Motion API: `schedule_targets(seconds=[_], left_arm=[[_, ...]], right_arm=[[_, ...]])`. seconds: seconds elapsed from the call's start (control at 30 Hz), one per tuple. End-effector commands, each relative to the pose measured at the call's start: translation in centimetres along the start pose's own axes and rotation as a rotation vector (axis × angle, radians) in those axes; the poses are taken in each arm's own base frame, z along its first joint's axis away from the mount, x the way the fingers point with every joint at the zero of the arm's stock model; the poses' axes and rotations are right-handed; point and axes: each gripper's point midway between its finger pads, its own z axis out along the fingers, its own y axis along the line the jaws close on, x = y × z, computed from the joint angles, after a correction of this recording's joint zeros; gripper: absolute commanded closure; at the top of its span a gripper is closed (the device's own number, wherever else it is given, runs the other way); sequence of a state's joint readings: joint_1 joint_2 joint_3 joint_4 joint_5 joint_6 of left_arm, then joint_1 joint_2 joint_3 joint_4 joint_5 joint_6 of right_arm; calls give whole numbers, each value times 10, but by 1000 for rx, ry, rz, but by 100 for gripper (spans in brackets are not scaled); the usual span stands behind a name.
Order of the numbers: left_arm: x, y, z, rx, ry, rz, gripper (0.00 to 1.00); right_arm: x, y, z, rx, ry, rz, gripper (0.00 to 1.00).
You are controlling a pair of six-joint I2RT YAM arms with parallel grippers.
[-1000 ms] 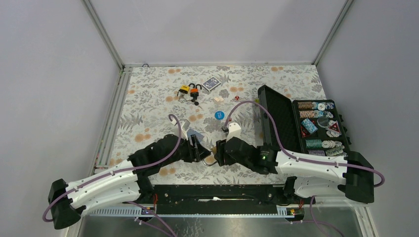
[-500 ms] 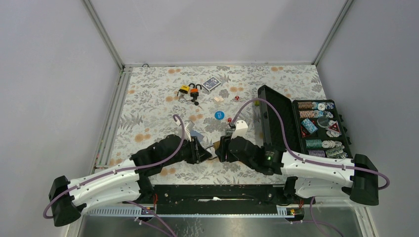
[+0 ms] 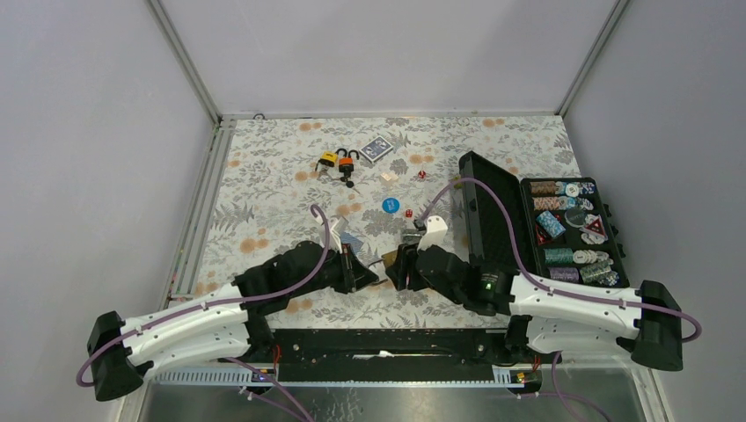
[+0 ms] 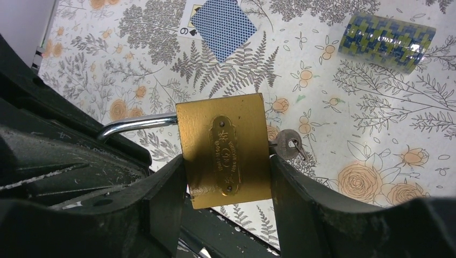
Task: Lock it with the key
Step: Pick up the lock from the center of the board.
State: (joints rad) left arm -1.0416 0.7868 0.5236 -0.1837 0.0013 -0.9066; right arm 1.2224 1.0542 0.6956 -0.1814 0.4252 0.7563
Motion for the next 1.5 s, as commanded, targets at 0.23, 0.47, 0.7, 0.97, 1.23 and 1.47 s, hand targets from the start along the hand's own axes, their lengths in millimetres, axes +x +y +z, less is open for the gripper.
schedule_targets(seconds=[0.23,0.47,0.7,0.97,1.23,1.47], left_arm=[[-45,-38,-35,99,-158,131,100],[-52,-71,-68,228,-147,275,100],[-54,-127,-106,420,-62,423,100],[-53,-178,-142,643,0,507,100],[-49,-192,-154,729,26,540,100],[-53,-201,-166,773,-14,556,100]], right_arm=[[-54,44,-60,-324,-176,-196,12],[-66,57,-96,-493,-270,-334,11],[-59,93,-146,-849,-416,-568,13],[-83,123,-181,-994,-546,-664,11],[-81,130,-169,-990,-534,-696,13],[-72,127,-163,-996,-518,-669,19]])
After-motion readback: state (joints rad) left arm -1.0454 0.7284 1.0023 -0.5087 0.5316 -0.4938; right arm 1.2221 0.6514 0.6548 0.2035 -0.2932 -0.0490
